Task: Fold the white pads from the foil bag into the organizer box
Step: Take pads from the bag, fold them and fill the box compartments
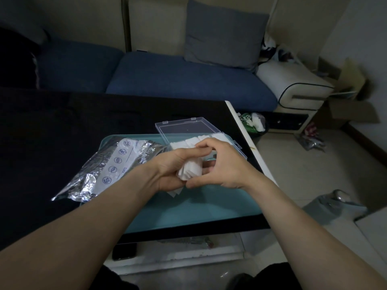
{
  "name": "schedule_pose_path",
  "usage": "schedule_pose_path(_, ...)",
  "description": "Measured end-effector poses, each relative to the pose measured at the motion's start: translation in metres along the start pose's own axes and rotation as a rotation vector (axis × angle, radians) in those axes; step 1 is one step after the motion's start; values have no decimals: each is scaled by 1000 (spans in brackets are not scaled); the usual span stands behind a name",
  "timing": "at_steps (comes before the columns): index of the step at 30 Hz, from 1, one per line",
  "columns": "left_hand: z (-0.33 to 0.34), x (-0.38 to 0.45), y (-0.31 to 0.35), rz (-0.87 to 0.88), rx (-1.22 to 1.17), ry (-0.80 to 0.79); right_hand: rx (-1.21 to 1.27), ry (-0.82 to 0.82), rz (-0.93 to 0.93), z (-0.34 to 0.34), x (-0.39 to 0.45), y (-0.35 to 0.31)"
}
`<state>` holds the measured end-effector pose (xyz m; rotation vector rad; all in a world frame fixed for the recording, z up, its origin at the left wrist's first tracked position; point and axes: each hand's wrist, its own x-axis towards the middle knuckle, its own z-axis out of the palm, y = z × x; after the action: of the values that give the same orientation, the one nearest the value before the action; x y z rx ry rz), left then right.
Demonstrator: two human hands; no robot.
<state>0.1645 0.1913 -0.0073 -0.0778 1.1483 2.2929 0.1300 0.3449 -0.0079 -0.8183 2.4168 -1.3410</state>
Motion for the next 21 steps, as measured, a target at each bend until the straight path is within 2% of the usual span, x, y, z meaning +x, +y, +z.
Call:
schedule_pose_path(5,7,-1,0,36,-6,61,-76,-69,36,5,-1,-5)
schedule_pose_path(7,10,-1,3,46,-50,121,-178,-50,4,7,1,-9)
schedule_pose_path(12,3,5,3,84,-49,225,-170,-4,-44,13,2,-13)
schedule_pose_path(15,-1,6,2,75,19,203,-207,26,-51,13,5,-11)
schedule_pose_path(21,0,4,1,16,140,180,-319,-57,12,15,6,-7)
